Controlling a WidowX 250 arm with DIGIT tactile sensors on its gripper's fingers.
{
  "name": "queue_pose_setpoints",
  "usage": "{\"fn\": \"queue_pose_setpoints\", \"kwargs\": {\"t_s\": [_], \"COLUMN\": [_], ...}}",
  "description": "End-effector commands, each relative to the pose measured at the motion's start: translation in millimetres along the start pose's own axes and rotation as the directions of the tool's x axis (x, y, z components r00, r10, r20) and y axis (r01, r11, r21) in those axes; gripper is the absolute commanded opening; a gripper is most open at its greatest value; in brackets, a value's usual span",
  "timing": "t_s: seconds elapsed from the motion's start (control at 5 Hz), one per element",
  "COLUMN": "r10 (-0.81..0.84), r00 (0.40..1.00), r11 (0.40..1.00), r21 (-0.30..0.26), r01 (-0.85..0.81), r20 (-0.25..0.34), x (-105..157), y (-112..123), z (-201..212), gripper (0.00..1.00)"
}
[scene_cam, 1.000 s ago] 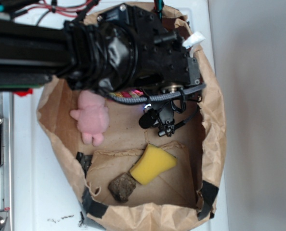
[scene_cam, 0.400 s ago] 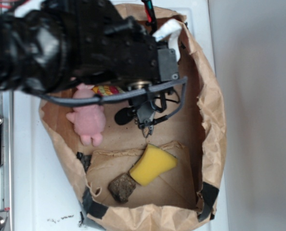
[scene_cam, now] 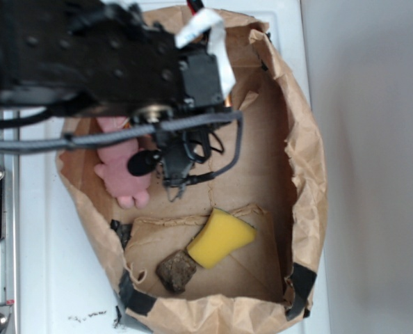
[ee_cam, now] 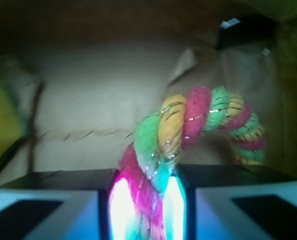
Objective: Grab the multicolored rope.
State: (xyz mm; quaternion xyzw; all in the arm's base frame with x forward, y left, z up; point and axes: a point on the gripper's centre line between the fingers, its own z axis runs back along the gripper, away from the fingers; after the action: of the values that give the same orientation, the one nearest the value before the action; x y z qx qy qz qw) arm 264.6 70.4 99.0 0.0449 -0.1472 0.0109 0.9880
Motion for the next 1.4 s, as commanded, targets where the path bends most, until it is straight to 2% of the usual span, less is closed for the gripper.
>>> {"fn": "queue_pose_setpoints", "kwargs": {"t_s": [0.0,0.2,0.4,0.6,0.8,1.0,1.2], "r10": [-0.058,-0.065,-0.078,-0.099,-0.078,-0.055,-0.063], "r00": [0.994,0.994,0.995,0.994,0.997,0.998,0.998], "r11": [0.997,0.995,0.994,0.990,0.993,0.998,0.997], "r21": [-0.048,-0.071,-0.067,-0.095,-0.092,-0.044,-0.048], "r01": [0.062,0.071,0.082,0.102,0.077,0.054,0.063], "r20": [0.089,0.083,0.066,0.041,-0.008,-0.024,-0.010], "x": [26,35,42,41,40,37,37], "y": [-14,-28,-43,-57,-59,-44,-45], "z": [42,52,63,76,79,63,61], "gripper": [0.00,0.00,0.00,0.00,0.00,0.00,0.00]}}
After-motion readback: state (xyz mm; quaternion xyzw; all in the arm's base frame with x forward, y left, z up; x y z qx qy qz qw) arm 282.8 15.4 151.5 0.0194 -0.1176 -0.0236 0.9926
